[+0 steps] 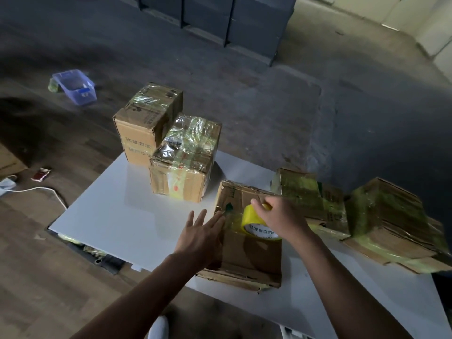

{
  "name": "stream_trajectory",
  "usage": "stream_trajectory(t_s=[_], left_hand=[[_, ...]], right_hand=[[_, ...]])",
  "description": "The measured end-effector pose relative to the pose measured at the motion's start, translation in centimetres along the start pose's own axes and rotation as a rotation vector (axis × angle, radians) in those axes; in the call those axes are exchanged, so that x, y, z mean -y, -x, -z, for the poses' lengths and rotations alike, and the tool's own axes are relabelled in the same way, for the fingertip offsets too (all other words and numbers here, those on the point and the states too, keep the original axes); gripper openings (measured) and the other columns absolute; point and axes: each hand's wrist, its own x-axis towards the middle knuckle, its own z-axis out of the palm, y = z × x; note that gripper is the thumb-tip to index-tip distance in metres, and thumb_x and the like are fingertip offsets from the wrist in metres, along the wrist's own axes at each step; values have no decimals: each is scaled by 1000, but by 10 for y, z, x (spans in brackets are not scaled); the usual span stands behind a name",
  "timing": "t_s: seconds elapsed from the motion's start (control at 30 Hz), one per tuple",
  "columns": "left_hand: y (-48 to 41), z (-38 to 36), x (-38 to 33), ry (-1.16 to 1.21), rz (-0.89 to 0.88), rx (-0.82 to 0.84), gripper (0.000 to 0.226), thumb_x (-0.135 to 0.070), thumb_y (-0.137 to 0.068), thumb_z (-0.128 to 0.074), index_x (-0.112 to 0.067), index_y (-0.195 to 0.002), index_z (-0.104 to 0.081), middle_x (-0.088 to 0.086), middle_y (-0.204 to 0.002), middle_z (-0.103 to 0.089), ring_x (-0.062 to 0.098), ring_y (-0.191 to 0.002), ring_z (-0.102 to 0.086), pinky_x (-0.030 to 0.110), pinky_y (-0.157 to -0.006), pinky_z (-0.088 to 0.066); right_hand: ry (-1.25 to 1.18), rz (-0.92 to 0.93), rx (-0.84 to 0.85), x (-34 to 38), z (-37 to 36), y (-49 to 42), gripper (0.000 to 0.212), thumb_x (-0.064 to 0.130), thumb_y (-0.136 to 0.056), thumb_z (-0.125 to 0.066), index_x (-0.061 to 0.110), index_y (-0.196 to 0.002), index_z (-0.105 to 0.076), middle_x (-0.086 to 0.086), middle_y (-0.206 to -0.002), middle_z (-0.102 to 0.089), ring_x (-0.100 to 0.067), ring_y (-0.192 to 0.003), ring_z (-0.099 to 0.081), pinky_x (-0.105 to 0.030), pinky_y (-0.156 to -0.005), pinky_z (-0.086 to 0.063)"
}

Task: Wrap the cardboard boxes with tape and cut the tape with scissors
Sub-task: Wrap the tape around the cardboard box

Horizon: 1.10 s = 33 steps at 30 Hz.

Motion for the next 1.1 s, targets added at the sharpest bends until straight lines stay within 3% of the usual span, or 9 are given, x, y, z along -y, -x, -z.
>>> stream_trajectory(t_s=[0.1,0.23,0.4,0.5,0.57,0.63,0.77,0.93,1.1], left_hand=[[-13,3,-9,84,-109,-183,54,-21,-97,-44,-9,-148,-32,10,-155,-32,31,-147,-16,46,-119,-5],[-22,-11,-28,165,-144,-155,68,-39,-100,-33,-9,-154,-6,8,-160,-5,22,-149,-1,30,-118,9],[-21,-25,-26,-6,-126,-123,72,-47,-98,-22,-4,-153,-5,12,-160,-4,24,-148,2,40,-117,12],[-24,-25,-29,-48,-124,-125,72,-48,-99,-23,-5,-153,-6,12,-159,-2,24,-149,1,40,-117,13],[-23,-24,-28,-44,-108,-127,71,-49,-99,-25,-6,-153,-10,11,-160,-5,23,-148,0,40,-118,9],[-23,-26,-27,-57,-119,-91,74,-53,-97,-17,-9,-154,2,8,-159,8,21,-148,11,37,-117,15],[-26,-28,-30,-53,-127,-79,73,-53,-98,-15,-10,-153,6,8,-160,10,20,-147,15,36,-116,17],[-36,-19,-54,-55,-57,-61,78,-54,-97,-23,-7,-152,4,14,-160,10,26,-148,11,39,-118,10],[-41,-28,-78,62,-77,-57,75,-55,-99,-18,-10,-154,4,8,-161,8,17,-148,13,33,-118,13]], right_hand=[[-31,19,-41,5,-6,2,50,51,-95,-43,15,-61,-45,3,-52,-32,-10,-45,-31,-24,-44,-19],[-243,-22,-13,-9,-7,2,46,57,-91,-46,22,-60,-49,7,-52,-42,-6,-46,-39,-24,-45,-28],[-530,-178,10,-30,-16,17,39,73,-78,-53,37,-83,-68,15,-82,-70,-2,-82,-65,-25,-72,-51],[-404,-128,8,-20,-13,14,60,76,-76,-44,21,-81,-69,6,-72,-67,-7,-69,-63,-29,-62,-48],[-242,-80,-16,-17,-3,13,59,69,-84,-44,14,-67,-55,3,-56,-53,-12,-55,-52,-29,-49,-36],[-108,-107,-40,-28,10,16,57,62,-88,-47,12,-60,-44,0,-50,-42,-15,-49,-44,-28,-46,-26],[16,-166,-22,-40,28,22,56,55,-91,-47,13,-56,-37,0,-48,-37,-15,-47,-39,-27,-47,-24],[27,-186,16,-24,28,12,50,50,-95,-43,16,-58,-38,-1,-54,-39,-13,-49,-38,-27,-47,-24],[-22,-132,-7,-24,18,15,51,49,-94,-44,16,-56,-38,0,-51,-37,-13,-47,-38,-27,-45,-24]])
